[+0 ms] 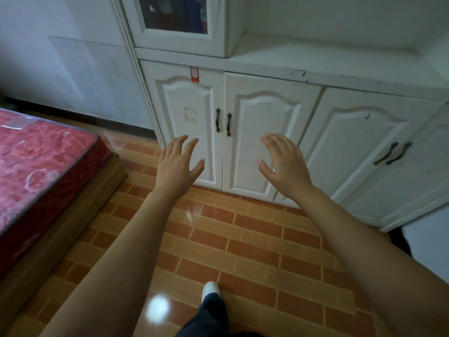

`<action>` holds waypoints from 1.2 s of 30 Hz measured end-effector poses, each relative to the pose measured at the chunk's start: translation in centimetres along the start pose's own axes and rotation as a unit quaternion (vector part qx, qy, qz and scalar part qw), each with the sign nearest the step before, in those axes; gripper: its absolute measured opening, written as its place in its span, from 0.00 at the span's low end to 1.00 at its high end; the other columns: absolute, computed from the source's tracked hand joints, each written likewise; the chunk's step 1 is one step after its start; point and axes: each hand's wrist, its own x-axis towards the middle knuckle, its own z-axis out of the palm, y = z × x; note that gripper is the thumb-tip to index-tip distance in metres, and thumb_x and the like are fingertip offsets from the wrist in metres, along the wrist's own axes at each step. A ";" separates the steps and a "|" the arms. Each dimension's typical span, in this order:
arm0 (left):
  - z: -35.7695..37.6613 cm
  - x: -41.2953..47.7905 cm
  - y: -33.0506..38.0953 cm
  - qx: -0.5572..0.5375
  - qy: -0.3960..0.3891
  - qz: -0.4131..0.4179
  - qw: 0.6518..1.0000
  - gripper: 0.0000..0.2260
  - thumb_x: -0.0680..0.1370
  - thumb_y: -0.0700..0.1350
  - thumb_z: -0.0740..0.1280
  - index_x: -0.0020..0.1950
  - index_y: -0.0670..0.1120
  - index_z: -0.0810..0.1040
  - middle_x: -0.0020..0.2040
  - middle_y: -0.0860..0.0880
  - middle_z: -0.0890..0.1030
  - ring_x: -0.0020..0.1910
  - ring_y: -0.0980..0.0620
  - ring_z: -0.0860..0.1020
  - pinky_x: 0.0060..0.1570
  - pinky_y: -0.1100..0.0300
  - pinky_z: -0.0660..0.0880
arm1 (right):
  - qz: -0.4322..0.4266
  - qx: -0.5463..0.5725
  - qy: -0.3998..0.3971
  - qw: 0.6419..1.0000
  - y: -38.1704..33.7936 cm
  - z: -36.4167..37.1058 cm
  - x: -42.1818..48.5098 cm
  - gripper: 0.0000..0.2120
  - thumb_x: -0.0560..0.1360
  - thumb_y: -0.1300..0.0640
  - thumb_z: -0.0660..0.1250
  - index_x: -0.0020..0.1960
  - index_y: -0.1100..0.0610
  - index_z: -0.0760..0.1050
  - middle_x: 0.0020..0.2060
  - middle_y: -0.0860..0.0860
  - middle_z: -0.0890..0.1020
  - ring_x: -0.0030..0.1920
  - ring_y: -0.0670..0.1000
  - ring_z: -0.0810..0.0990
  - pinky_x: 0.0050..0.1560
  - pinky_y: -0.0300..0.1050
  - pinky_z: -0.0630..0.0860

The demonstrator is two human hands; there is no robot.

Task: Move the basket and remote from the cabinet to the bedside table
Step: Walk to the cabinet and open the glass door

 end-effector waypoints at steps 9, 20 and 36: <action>2.0 9.0 -2.8 0.009 -0.017 0.026 0.999 0.24 0.77 0.54 0.60 0.70 0.48 0.62 0.72 0.44 0.64 0.71 0.44 0.60 0.70 0.46 0.56 | 0.004 0.007 0.004 1.000 2.3 2.4 9.0 0.29 0.74 0.44 0.49 0.69 0.58 0.63 0.69 0.56 0.68 0.71 0.56 0.63 0.70 0.54 0.58; 5.5 16.3 -1.9 0.024 -0.013 -0.020 0.999 0.24 0.77 0.54 0.60 0.70 0.48 0.62 0.72 0.44 0.64 0.72 0.44 0.59 0.70 0.46 0.56 | -0.050 0.036 -0.032 0.998 8.6 5.0 18.0 0.29 0.73 0.44 0.50 0.70 0.58 0.62 0.69 0.56 0.68 0.71 0.56 0.62 0.71 0.53 0.57; 7.0 21.2 3.8 0.051 0.047 -0.167 0.983 0.25 0.76 0.55 0.61 0.71 0.50 0.61 0.72 0.45 0.65 0.71 0.44 0.61 0.70 0.44 0.60 | -0.231 0.099 -0.051 0.967 15.0 5.3 28.7 0.29 0.73 0.44 0.49 0.69 0.58 0.64 0.68 0.56 0.69 0.70 0.56 0.64 0.70 0.52 0.60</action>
